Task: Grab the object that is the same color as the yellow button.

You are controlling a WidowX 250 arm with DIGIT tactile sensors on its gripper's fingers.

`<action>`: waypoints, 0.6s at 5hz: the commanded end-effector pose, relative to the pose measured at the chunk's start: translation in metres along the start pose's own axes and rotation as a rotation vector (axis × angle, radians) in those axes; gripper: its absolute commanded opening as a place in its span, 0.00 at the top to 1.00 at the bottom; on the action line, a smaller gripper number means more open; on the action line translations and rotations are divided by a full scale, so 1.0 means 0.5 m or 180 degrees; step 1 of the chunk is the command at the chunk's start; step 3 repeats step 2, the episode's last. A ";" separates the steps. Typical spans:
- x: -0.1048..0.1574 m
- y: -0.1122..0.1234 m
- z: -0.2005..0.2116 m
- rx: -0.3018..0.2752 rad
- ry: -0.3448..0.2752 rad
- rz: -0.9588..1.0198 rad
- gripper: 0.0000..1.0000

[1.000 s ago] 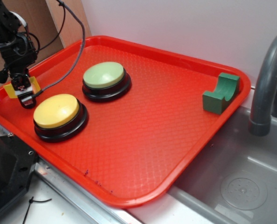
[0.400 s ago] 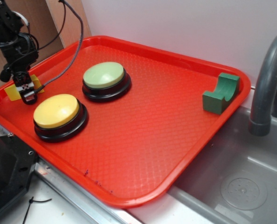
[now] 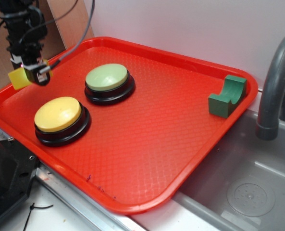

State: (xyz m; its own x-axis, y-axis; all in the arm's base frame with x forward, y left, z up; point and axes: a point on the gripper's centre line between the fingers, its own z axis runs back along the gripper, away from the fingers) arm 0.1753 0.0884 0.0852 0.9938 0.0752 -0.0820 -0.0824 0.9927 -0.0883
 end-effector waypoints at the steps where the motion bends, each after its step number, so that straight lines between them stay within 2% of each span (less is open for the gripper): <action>1: 0.075 -0.113 0.147 0.0086 -0.0307 -0.0305 1.00; 2: 0.099 -0.226 0.182 0.0296 -0.0304 -0.0350 1.00; 3: 0.099 -0.226 0.182 0.0296 -0.0304 -0.0350 1.00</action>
